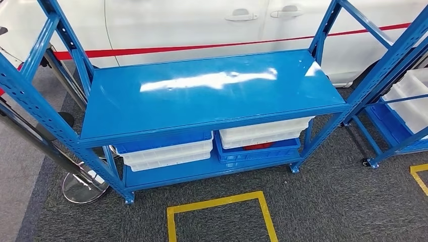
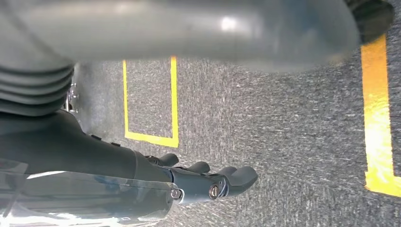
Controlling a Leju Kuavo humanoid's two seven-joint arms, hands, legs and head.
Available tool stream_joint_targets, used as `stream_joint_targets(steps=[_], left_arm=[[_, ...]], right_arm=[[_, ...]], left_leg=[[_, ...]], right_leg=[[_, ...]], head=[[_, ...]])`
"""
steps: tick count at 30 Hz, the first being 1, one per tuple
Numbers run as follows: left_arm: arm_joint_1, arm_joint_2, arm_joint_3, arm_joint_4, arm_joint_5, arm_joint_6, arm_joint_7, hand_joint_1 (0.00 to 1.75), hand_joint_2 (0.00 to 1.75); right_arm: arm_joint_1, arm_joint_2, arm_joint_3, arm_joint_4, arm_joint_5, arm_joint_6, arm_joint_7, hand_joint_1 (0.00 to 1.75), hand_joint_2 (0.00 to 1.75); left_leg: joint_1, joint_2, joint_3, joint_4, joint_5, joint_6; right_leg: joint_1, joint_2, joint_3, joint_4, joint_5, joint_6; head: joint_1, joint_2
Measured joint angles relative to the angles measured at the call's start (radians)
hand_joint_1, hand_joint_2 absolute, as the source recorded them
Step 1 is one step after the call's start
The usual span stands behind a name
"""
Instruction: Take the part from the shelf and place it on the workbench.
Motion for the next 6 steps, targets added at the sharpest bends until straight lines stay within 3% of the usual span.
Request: stream_joint_targets(steps=[1, 2, 3, 5, 6], left_arm=[[0.000, 0.000, 0.002, 0.000, 0.001, 0.001, 0.000, 0.00, 0.00], [0.001, 0.000, 0.004, 0.000, 0.001, 0.001, 0.001, 0.00, 0.00], [0.001, 0.000, 0.005, 0.000, 0.001, 0.001, 0.001, 0.00, 0.00], [0.002, -0.001, 0.008, 0.000, 0.002, 0.001, 0.001, 0.00, 0.00], [0.003, -0.002, 0.008, 0.000, 0.003, 0.001, 0.001, 0.00, 0.00]], right_arm=[[0.000, 0.000, 0.000, 0.000, 0.000, 0.000, 0.000, 0.00, 1.75], [0.001, 0.000, 0.000, 0.000, 0.001, 0.000, 0.000, 0.00, 1.75], [0.001, 0.000, 0.000, 0.000, 0.001, 0.000, 0.000, 0.00, 1.75], [0.001, -0.001, 0.000, 0.000, 0.002, 0.001, 0.000, 0.00, 1.75], [0.001, -0.001, 0.000, 0.000, 0.002, 0.001, 0.000, 0.00, 1.75]], left_leg=[[-0.002, 0.000, 0.000, 0.000, 0.000, 0.000], [-0.004, 0.000, 0.001, 0.001, 0.000, 0.000], [-0.006, 0.000, 0.003, 0.002, -0.001, -0.001], [-0.010, 0.000, 0.005, 0.006, -0.003, -0.005], [-0.011, 0.000, 0.005, 0.007, -0.003, -0.006]], right_leg=[[0.003, 0.000, -0.026, 0.041, -0.005, -0.003], [0.006, -0.001, -0.031, 0.039, 0.013, -0.008], [0.009, -0.001, -0.019, -0.001, 0.049, -0.015], [0.019, -0.005, 0.034, -0.136, 0.126, -0.034], [0.022, -0.007, 0.050, -0.175, 0.145, -0.039]], head=[[0.000, 0.000], [0.000, 0.000], [0.000, 0.000], [0.000, 0.000], [0.000, 0.000]])
